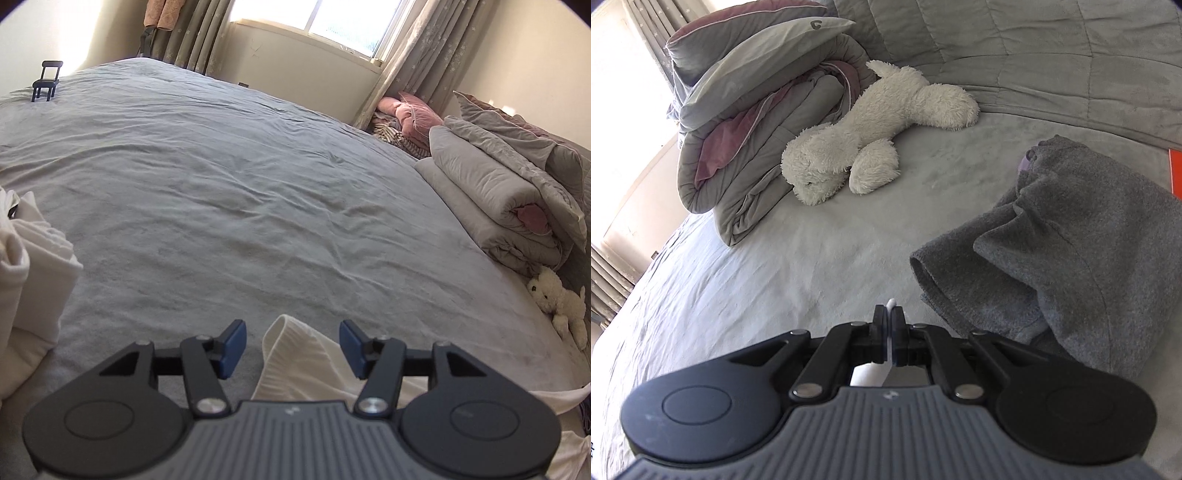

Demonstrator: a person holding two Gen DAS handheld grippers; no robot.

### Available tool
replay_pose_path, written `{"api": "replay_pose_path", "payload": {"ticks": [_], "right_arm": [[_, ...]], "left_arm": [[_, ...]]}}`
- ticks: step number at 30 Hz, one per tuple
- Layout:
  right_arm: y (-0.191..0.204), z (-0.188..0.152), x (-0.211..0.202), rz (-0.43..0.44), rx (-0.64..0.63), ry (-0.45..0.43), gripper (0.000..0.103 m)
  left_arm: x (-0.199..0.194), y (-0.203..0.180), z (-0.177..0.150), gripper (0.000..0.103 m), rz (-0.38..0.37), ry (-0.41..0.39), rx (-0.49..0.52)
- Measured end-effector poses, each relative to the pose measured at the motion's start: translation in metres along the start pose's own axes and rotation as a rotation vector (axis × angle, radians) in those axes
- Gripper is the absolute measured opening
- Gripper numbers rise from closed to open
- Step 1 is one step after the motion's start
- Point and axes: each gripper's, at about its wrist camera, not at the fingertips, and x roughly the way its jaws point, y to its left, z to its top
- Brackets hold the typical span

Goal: Fold clothes

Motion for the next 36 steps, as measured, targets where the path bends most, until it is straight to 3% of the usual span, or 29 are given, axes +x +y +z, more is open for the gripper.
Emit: {"api": "replay_pose_path", "payload": {"ticks": [5, 6, 7, 11, 17, 25, 28, 32, 36], "right_arm": [[0.001, -0.001, 0.002, 0.009, -0.012, 0.005, 0.002], [0.003, -0.003, 0.004, 0.006, -0.02, 0.012, 0.002], [0.004, -0.004, 0.006, 0.003, -0.027, 0.018, 0.002], [0.006, -0.004, 0.0, 0.004, -0.023, -0.034, 0.002], [0.007, 0.013, -0.04, 0.144, 0.037, -0.197, 0.002], [0.014, 0.024, -0.058, 0.242, 0.065, -0.243, 0.002], [0.017, 0.026, -0.053, 0.206, 0.032, -0.214, 0.002], [0.003, 0.021, -0.03, 0.136, 0.072, -0.106, 0.002], [-0.008, 0.021, -0.033, 0.122, 0.087, -0.098, 0.002]], "left_arm": [[0.031, -0.015, -0.005, 0.052, 0.065, 0.039, 0.108], [0.035, -0.014, -0.006, 0.029, 0.068, 0.043, 0.099], [0.038, -0.013, -0.006, 0.021, 0.071, 0.042, 0.095], [0.023, -0.012, -0.004, 0.019, 0.078, -0.039, 0.107], [-0.02, 0.003, 0.016, 0.018, 0.004, -0.18, -0.027], [-0.021, 0.006, 0.016, 0.018, 0.002, -0.175, -0.04], [-0.019, 0.002, 0.013, 0.018, 0.01, -0.168, -0.012], [-0.023, -0.001, 0.005, 0.018, 0.007, -0.161, 0.014], [-0.036, -0.008, -0.005, 0.017, 0.007, -0.172, 0.087]]}}
